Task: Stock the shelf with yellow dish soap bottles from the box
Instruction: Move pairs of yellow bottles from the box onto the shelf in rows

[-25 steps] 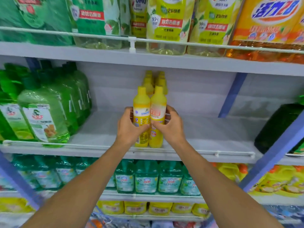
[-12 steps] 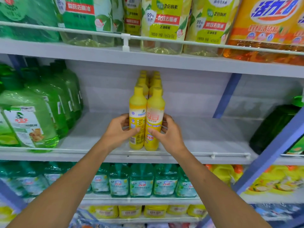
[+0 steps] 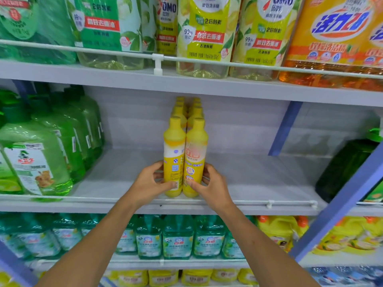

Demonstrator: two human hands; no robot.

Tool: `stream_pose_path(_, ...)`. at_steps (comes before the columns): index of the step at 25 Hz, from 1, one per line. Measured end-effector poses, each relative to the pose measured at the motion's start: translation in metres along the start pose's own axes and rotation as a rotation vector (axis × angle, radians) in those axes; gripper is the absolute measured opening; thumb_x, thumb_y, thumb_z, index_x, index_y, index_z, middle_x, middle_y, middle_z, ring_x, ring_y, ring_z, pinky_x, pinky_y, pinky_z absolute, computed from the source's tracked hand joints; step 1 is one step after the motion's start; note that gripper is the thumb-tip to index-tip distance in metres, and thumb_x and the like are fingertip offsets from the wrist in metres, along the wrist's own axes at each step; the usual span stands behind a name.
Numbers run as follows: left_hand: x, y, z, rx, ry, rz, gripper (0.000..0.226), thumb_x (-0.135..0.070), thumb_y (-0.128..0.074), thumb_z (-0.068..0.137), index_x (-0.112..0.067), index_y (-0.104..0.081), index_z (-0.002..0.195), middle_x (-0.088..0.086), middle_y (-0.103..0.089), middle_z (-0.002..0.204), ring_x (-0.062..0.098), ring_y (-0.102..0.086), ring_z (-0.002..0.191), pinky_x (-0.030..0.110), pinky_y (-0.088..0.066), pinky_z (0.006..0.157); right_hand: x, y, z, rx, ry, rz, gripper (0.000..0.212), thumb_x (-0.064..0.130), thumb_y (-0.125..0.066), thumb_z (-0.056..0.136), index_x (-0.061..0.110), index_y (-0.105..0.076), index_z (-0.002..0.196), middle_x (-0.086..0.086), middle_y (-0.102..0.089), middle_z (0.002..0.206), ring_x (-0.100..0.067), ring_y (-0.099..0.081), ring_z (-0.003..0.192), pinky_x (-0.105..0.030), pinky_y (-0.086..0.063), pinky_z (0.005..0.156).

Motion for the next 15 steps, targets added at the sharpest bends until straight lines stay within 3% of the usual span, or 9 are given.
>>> stream_pose_path(4, 0.001, 0.002, 0.0, -0.053, -0.064, 0.044, 0.053, -0.015, -0.091, 0.069, -0.023, -0.066, 0.115, -0.004, -0.076, 0.101, 0.01, -0.07, 0.095, 0.031, -0.059, 0.089, -0.006, -0.001, 0.001, 0.019, -0.029, -0.006, 0.06, 0.024, -0.087, 0.078, 0.026, -0.057, 0.13, 0.012, -0.067, 0.119, 0.006, -0.065, 0.104, -0.01, -0.052, 0.087)
stream_pose_path(10, 0.018, -0.002, 0.0, -0.264, -0.013, 0.182, 0.051, -0.045, -0.09, 0.066, -0.025, -0.069, 0.108, -0.007, -0.072, 0.099, 0.007, -0.068, 0.088, 0.032, -0.06, 0.079, -0.013, -0.005, 0.004, 0.019, -0.052, -0.067, 0.057, 0.029, -0.091, 0.072, 0.033, -0.06, 0.119, 0.011, -0.071, 0.115, -0.005, -0.069, 0.103, -0.027, -0.058, 0.093)
stream_pose_path(15, 0.018, -0.005, -0.007, -0.31, 0.042, 0.1, 0.057, -0.034, -0.091, 0.068, -0.02, -0.062, 0.114, -0.007, -0.07, 0.108, 0.009, -0.068, 0.097, 0.028, -0.057, 0.086, -0.018, -0.008, 0.006, -0.066, -0.069, -0.235, 0.061, 0.046, -0.09, 0.068, 0.024, -0.061, 0.118, 0.005, -0.07, 0.111, -0.011, -0.067, 0.097, -0.03, -0.059, 0.087)
Point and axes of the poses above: each hand's wrist, its own z-axis towards the middle knuckle, its own y-axis out of the back of the hand, x = y × z, the point moved 7 cm from there along z, towards the middle knuckle
